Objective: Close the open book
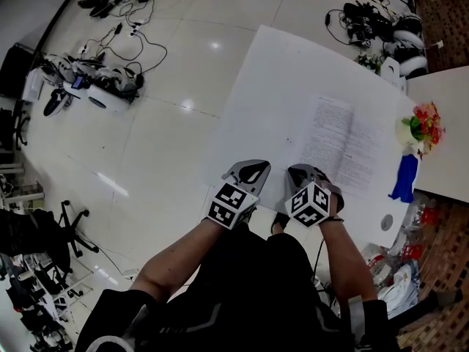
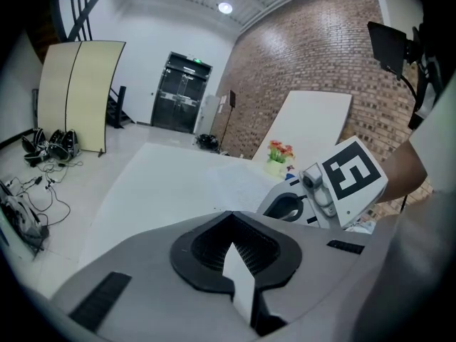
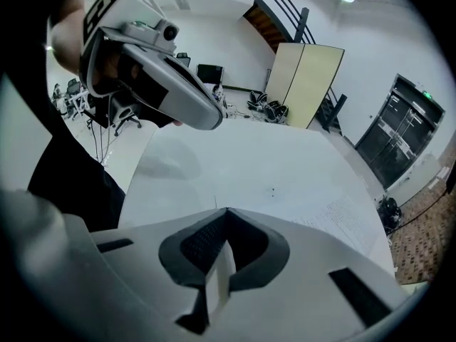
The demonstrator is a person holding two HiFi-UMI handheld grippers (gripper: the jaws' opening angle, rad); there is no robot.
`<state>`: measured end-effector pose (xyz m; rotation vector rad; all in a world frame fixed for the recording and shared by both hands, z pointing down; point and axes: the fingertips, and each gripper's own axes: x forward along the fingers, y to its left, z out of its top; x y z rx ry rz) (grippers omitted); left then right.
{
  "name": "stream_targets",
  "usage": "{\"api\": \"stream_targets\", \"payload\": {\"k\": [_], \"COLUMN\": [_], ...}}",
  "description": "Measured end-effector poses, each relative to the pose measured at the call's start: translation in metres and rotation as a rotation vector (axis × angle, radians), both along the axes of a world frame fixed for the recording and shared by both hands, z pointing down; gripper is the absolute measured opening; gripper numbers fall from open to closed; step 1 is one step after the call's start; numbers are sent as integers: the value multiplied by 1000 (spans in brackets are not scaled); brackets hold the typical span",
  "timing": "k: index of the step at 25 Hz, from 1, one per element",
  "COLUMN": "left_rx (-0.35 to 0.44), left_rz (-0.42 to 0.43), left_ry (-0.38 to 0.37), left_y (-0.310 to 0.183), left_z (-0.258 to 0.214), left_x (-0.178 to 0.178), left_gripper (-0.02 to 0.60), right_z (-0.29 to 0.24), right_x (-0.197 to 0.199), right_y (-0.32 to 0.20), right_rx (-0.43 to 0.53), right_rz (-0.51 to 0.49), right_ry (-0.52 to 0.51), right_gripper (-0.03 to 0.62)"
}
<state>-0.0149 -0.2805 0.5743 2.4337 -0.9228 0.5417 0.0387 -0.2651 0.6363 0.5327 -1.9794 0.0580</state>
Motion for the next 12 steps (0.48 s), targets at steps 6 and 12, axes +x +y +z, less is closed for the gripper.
{"api": "stream_targets", "payload": {"k": [6,12], "left_rx": [10,17], "left_rz": [1,10], "left_ry": [1,0], "left_y": [1,4], "left_z": [-7,-12], "left_x": [2,6], "left_gripper": [-5,-5], "right_z": [-9,-13], "right_x": [-2,2], "right_y": [3,6], "right_rx": [-16,-31], "right_rz": [28,30], "right_ry": [-41,-62], "right_gripper": [-2,-2]}}
